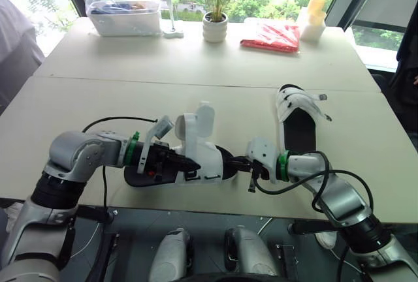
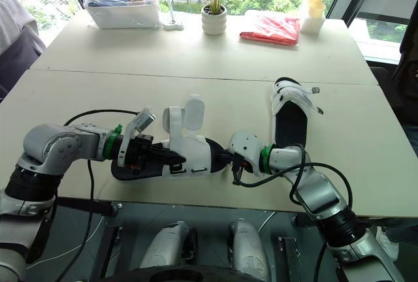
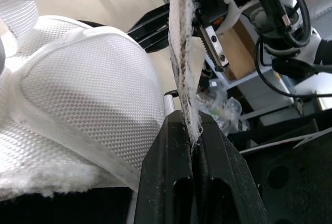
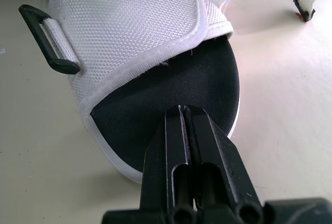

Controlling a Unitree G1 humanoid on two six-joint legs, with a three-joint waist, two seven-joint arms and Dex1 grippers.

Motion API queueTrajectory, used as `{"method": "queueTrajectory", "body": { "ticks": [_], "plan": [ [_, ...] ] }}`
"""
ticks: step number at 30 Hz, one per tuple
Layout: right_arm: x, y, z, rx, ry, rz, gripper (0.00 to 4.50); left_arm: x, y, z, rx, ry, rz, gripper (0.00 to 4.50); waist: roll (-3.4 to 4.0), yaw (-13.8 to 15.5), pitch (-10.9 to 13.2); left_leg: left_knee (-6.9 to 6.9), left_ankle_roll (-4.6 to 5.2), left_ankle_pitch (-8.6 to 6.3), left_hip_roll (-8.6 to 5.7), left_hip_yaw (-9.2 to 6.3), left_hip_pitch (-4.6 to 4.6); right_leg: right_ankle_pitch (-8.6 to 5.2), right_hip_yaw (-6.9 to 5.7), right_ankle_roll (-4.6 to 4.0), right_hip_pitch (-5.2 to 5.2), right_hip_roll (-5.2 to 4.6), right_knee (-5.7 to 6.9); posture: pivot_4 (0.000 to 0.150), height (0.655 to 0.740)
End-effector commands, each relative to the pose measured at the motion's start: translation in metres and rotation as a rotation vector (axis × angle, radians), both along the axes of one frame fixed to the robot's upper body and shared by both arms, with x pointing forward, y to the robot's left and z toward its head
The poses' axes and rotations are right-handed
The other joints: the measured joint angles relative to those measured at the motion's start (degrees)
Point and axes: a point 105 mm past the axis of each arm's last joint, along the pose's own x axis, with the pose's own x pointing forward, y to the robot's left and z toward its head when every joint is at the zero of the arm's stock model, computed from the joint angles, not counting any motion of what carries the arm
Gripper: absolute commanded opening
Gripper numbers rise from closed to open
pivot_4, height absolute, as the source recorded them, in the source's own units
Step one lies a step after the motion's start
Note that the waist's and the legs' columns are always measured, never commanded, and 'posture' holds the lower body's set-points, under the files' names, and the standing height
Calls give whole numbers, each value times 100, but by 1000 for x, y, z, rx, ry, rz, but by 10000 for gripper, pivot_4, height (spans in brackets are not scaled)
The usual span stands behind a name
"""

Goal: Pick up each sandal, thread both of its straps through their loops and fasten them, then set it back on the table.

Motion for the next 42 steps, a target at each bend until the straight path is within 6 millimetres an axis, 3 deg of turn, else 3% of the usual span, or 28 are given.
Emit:
{"method": "queueTrajectory", "body": {
  "ticks": [1,13,17,28,34,42],
  "plan": [
    [-5,-12,-28,-80,101,-43,0,-5,-4,3,5,-19,-32,1175,0,1,0,0,0,0,0,0,0,0,0,0,0,0,0,1500,7241],
    [-4,-11,-28,-76,99,-45,0,-3,-14,15,12,-98,-37,1175,-1,2,0,0,1,0,0,0,0,0,0,1,1,0,0,1500,7241],
    [-4,-10,-27,-74,98,-46,0,0,-13,10,40,-133,-22,1175,-1,1,0,0,1,0,0,0,0,0,-1,1,1,0,0,1500,7241],
    [-2,-10,-27,-74,98,-43,0,-17,-5,-2,25,-97,-65,1175,0,0,-1,0,1,0,0,0,4,0,-1,0,4,0,0,1500,7241],
    [-1,-10,-26,-75,97,-35,0,-11,8,-19,86,-162,-42,1175,1,-8,-2,-1,1,0,0,0,6,0,-1,0,4,0,0,1500,7241],
    [-1,-9,-25,-73,95,-33,0,-12,9,-29,93,-216,-70,1175,3,-7,-3,-1,1,-1,0,0,11,0,0,-1,8,0,0,1500,7241]
  ]
}}
